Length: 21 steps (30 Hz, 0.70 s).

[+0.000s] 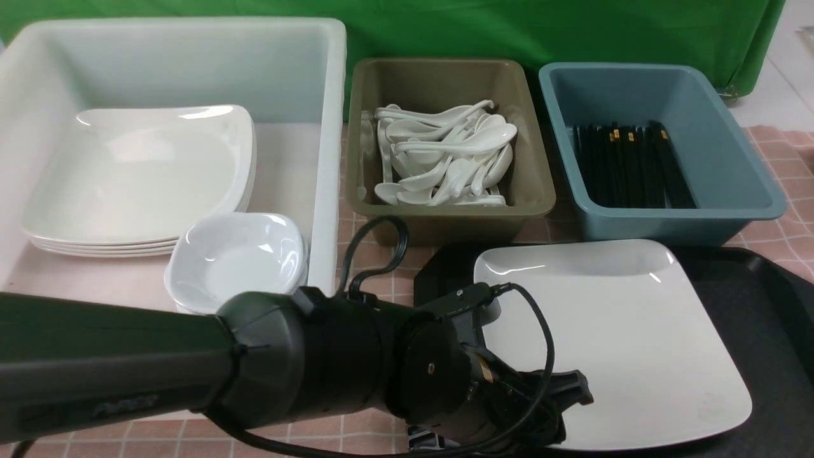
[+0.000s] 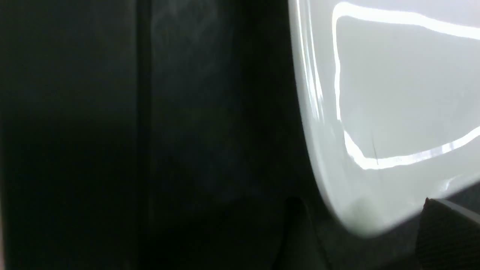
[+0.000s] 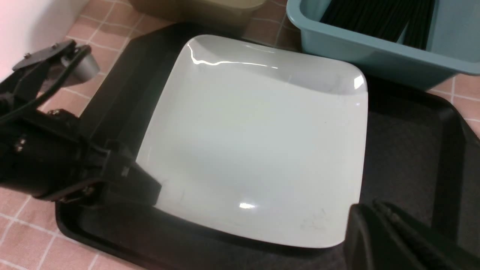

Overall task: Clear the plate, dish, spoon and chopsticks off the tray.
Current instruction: Use the left arm to grab a plate from the dinner plate

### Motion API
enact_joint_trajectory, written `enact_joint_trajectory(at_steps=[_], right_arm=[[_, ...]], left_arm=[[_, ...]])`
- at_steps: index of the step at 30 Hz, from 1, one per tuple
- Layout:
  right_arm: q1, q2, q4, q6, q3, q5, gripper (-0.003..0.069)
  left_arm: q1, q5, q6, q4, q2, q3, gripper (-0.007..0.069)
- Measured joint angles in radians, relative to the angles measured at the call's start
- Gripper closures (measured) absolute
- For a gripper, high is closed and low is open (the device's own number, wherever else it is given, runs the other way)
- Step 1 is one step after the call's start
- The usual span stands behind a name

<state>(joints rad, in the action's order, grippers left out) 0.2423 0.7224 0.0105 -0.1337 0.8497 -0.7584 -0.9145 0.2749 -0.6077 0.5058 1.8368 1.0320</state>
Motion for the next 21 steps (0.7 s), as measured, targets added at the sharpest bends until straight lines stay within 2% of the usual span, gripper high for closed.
enact_joint_trajectory(at_steps=[12, 15, 21], right_arm=[[0.0, 0.0, -0.011, 0.0, 0.0, -0.001, 0.0629], [0.0, 0.0, -0.011, 0.0, 0.0, -0.001, 0.0629], [0.0, 0.0, -0.011, 0.001, 0.0, -0.001, 0.0629]], left_arm=[[0.004, -0.099, -0.005, 0.042, 0.058, 0.002, 0.0223], [0.004, -0.109, -0.005, 0.044, 0.062, 0.002, 0.0243], [0.004, -0.147, -0.006, 0.083, 0.092, 0.008, 0.0333]])
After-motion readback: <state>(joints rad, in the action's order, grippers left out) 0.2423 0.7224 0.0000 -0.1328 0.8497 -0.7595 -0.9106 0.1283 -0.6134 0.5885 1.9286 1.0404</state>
